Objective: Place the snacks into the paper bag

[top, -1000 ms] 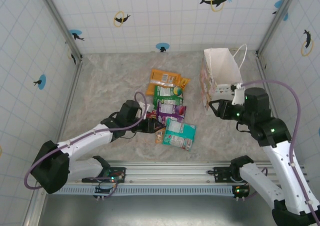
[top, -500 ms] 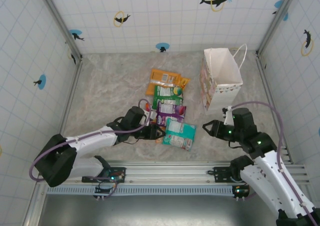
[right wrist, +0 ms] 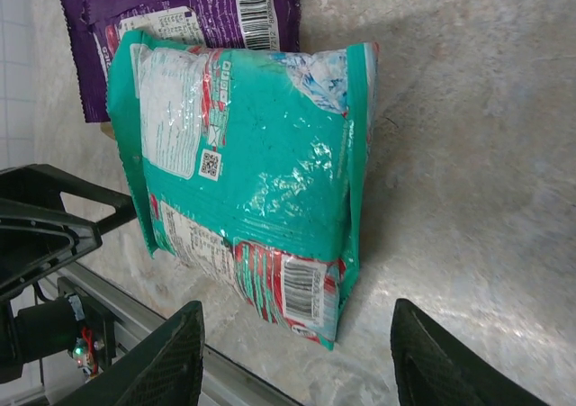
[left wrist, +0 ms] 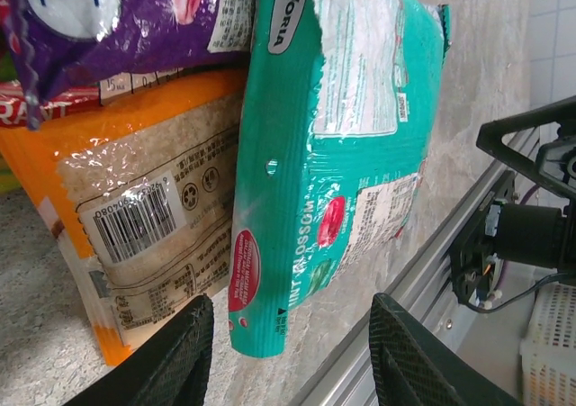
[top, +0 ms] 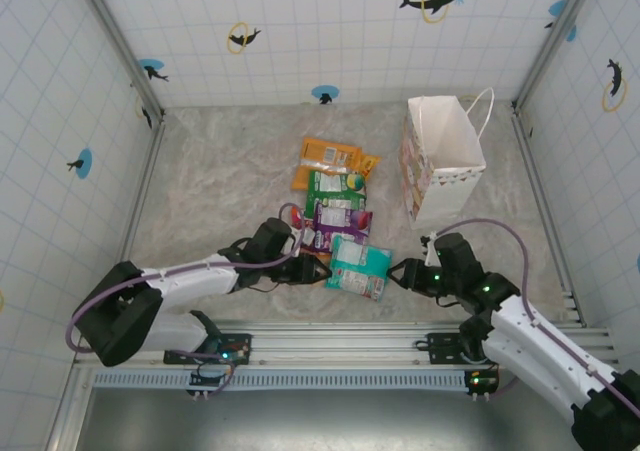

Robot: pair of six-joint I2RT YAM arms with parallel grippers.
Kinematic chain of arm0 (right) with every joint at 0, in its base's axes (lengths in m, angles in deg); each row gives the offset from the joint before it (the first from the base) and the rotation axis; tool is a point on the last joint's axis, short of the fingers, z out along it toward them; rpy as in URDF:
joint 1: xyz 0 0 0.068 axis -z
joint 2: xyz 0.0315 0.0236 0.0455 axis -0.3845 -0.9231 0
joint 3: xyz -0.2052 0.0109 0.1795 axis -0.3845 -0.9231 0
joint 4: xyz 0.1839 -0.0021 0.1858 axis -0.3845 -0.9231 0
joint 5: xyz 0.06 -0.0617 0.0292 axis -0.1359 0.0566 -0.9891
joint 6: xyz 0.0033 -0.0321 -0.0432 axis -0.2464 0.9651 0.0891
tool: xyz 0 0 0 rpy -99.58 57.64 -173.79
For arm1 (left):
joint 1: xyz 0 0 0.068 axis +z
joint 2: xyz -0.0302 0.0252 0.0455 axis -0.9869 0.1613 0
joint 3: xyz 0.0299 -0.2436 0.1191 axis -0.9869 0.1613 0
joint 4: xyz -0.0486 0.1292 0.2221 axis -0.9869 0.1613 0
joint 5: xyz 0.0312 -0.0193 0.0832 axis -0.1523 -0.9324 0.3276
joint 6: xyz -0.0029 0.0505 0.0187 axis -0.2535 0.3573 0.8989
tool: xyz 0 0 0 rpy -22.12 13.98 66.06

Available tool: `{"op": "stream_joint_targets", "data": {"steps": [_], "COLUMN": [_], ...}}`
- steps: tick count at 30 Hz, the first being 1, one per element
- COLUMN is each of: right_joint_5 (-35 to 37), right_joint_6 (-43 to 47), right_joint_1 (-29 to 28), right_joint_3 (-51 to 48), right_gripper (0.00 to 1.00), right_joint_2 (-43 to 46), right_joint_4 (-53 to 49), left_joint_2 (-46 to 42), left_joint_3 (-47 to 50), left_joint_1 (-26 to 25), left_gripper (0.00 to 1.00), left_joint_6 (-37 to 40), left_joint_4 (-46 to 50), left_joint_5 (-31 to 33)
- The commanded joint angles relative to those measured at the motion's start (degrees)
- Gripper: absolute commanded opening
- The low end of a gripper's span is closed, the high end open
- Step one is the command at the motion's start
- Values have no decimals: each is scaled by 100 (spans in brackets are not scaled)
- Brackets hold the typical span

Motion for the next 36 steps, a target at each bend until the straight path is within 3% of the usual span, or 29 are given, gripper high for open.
{"op": "stream_joint_targets", "data": {"steps": [1, 12, 30, 36], "right_joint_5": [-100, -465, -873, -850], "right_joint_6": [-174, -595, -635, -684], "right_joint_1": [-64, -52, 12, 23], "right_joint_3": [-274, -1176, -1460, -1550], "right_gripper": [56, 56, 47, 46], "right_joint_2": [-199, -425, -725, -580], "right_joint_4": [920, 2592, 3317, 3386], "left_joint_2": [186, 559, 1313, 1411], "left_joint_3": [-135, -302, -752, -923], "left_joint_1": [-51, -51, -233, -289], "left_gripper": [49, 49, 46, 30], "left_joint_6": [26, 47, -52, -23], "left_joint_4": [-130, -394, -865, -837], "left_joint_5": [-93, -156, -523, -567]}}
